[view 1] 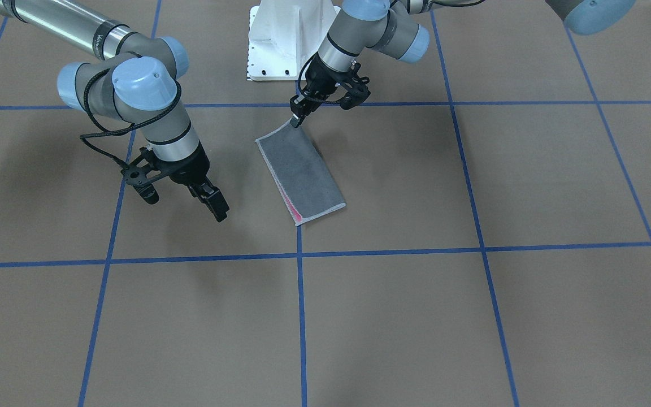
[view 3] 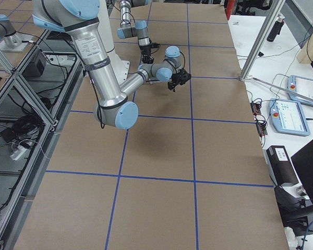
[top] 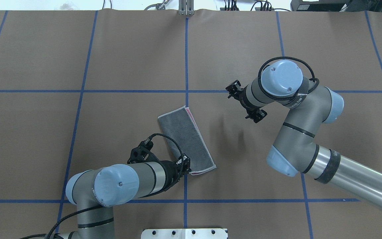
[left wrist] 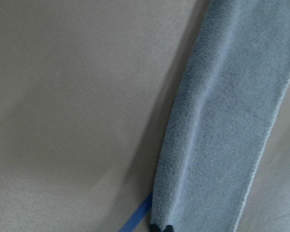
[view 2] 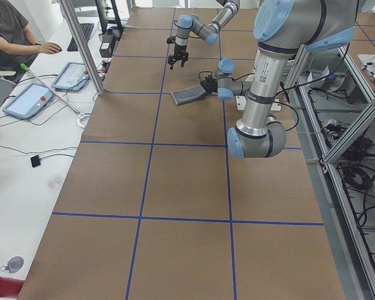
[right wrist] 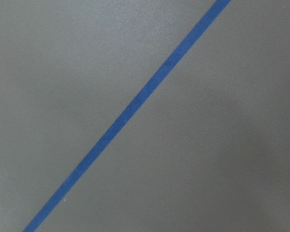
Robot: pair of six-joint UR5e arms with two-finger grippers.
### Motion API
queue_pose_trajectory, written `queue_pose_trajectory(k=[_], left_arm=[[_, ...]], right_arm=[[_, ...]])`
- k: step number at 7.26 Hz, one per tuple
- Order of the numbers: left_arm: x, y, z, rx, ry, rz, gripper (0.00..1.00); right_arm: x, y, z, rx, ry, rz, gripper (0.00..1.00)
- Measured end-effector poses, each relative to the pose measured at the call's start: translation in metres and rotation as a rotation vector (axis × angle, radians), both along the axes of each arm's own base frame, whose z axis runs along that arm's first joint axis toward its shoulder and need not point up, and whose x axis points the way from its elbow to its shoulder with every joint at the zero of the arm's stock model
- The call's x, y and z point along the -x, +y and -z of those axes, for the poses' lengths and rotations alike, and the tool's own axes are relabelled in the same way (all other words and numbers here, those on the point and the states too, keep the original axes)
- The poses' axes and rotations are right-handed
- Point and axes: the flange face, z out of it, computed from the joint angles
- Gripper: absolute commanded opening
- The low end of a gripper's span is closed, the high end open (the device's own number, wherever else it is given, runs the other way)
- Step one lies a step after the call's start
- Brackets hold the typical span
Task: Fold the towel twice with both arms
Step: 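Lift the near end with the left gripper and fold it toward the far end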
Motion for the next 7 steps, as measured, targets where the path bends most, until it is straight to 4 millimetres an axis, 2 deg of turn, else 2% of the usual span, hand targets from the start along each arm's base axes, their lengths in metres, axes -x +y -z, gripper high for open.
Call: queue_pose_trajectory(k=[1, 4, 6, 7], left_arm=[[0.012, -0.016, 0.006, 0.020, 0.017, 0.020, 0.00], [0.039, -0.071, 0.006, 0.046, 0.018, 0.086, 0.00], [0.047, -0.100, -0.001, 0.055, 0.001, 0.127, 0.00], [0.044, -0.114, -0.001, 0.060, -0.007, 0.140, 0.00]], right_arm=[[0.000, 0.000, -0.002, 0.000, 0.003, 0.000, 1.00], [0.001, -0.001, -0.008, 0.005, 0.014, 0.002, 1.00], [0.002, -0.001, -0.012, 0.007, 0.021, 0.004, 1.00], [0.002, -0.002, -0.013, 0.006, 0.023, 0.006, 1.00]])
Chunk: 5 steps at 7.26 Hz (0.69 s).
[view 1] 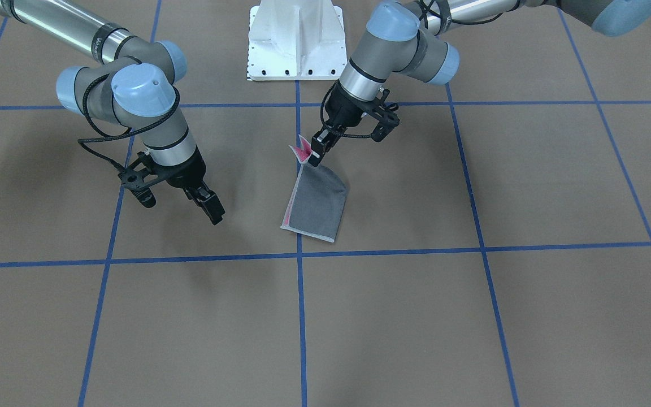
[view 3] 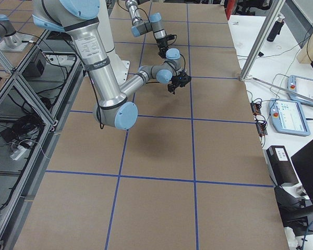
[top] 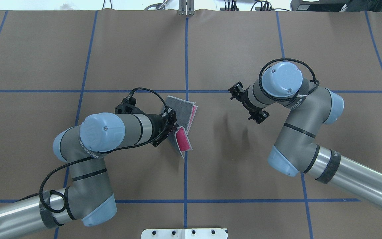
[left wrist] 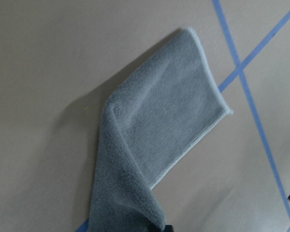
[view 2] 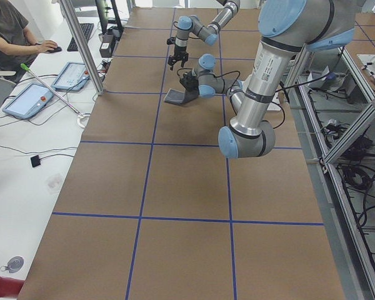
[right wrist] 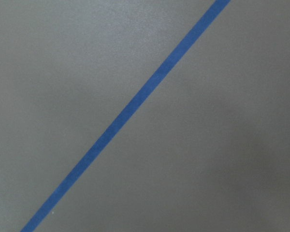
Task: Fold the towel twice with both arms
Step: 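Lift the near end with the left gripper and fold it toward the far end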
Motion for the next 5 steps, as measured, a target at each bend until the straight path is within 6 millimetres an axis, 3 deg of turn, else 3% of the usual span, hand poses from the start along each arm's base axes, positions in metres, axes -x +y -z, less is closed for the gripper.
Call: queue_pose_trajectory(k=[2, 5], left_arm=[[-0.008, -0.028, 0.009, 0.007, -0.008, 0.026, 0.00], [-0.005, -0.066, 0.015, 0.021, -0.018, 0.050, 0.00]], right_arm=[[0.001, -0.001, -0.002, 0.001, 0.004, 0.002, 1.00], [0.001, -0.001, -0.004, 0.001, 0.008, 0.002, 1.00]])
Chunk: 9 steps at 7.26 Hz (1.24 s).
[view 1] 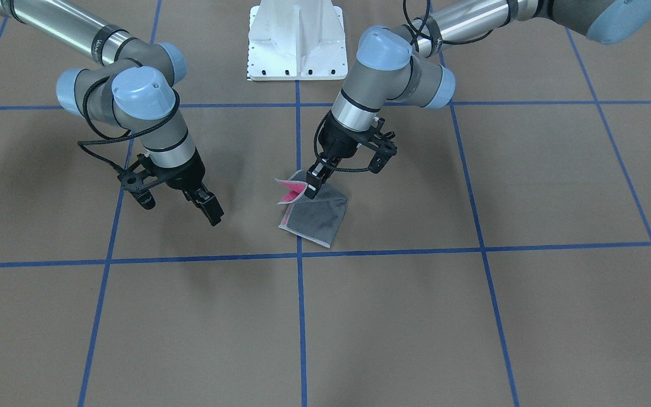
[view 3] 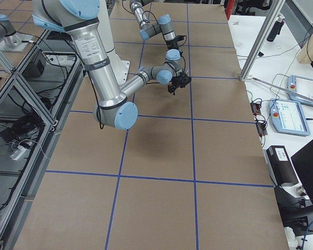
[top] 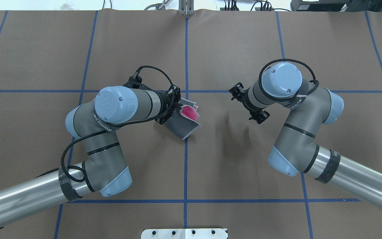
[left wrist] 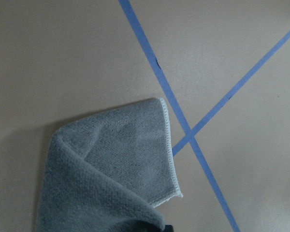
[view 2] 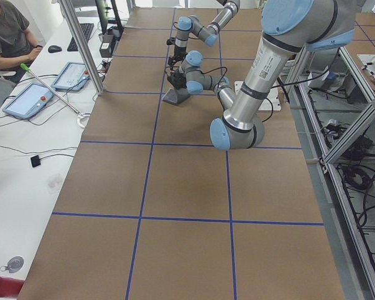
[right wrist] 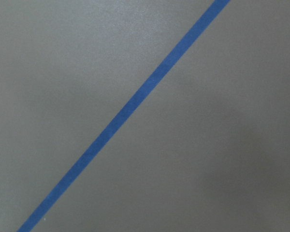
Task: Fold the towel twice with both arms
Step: 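Lift the near end with the left gripper and fold it toward the far end, then lower the folded end onto the towel with the left gripper while the right gripper approaches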
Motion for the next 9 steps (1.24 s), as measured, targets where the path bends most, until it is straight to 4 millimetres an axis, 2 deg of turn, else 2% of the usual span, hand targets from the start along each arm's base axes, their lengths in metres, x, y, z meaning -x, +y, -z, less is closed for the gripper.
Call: queue_pose_trajectory(k=[2, 5, 9], left_arm=[[0.005, -0.016, 0.004, 0.005, 0.000, 0.008, 0.00], [0.012, -0.028, 0.009, 0.004, 0.004, 0.023, 0.00], [0.000, -0.051, 0.014, 0.016, -0.015, 0.041, 0.00]], right_arm=[[0.000, 0.000, 0.000, -0.001, 0.000, 0.000, 1.00], [0.001, 0.001, 0.000, 0.000, 0.001, 0.000, 1.00], [0.003, 0.003, -0.002, -0.004, 0.007, -0.002, 1.00]])
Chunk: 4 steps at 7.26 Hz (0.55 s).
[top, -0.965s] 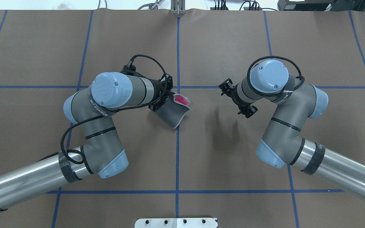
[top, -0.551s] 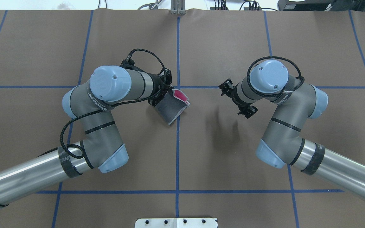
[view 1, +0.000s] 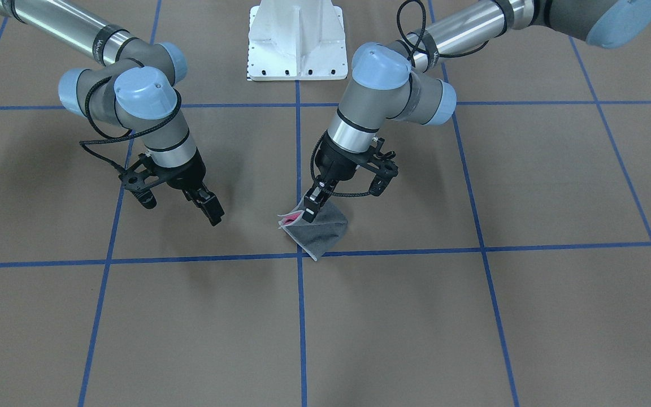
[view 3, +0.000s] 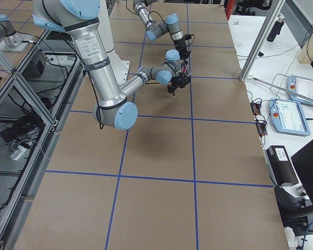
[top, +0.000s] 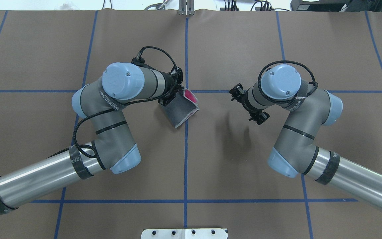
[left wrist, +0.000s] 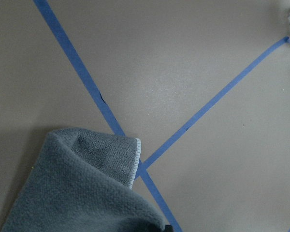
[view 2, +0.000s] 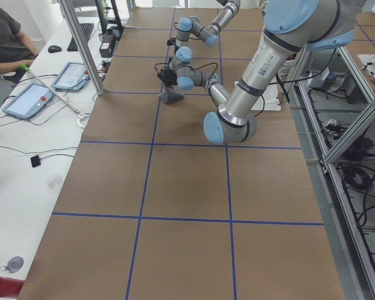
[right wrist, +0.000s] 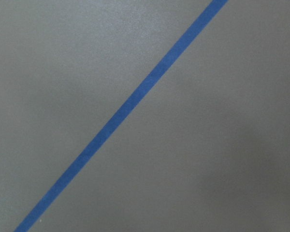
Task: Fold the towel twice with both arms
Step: 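Lower the folded end onto the towel with the left gripper while the right gripper approaches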
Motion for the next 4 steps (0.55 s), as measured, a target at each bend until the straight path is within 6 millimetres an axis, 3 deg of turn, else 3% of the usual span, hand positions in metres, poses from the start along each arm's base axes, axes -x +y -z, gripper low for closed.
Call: queue_pose_trajectory(k=[2, 3, 4], left_arm=[[-0.005, -0.022, -0.008, 0.004, -0.008, 0.020, 0.00], [-0.012, -0.033, -0.019, 0.002, -0.009, 0.027, 0.89], [-0.018, -0.041, -0.026, -0.001, -0.011, 0.030, 1.00]], right_arm=[[0.002, 0.002, -0.001, -0.004, 0.004, -0.001, 1.00], [0.004, 0.003, -0.002, -0.004, 0.008, 0.000, 1.00], [0.006, 0.003, -0.003, -0.003, 0.011, 0.002, 1.00]])
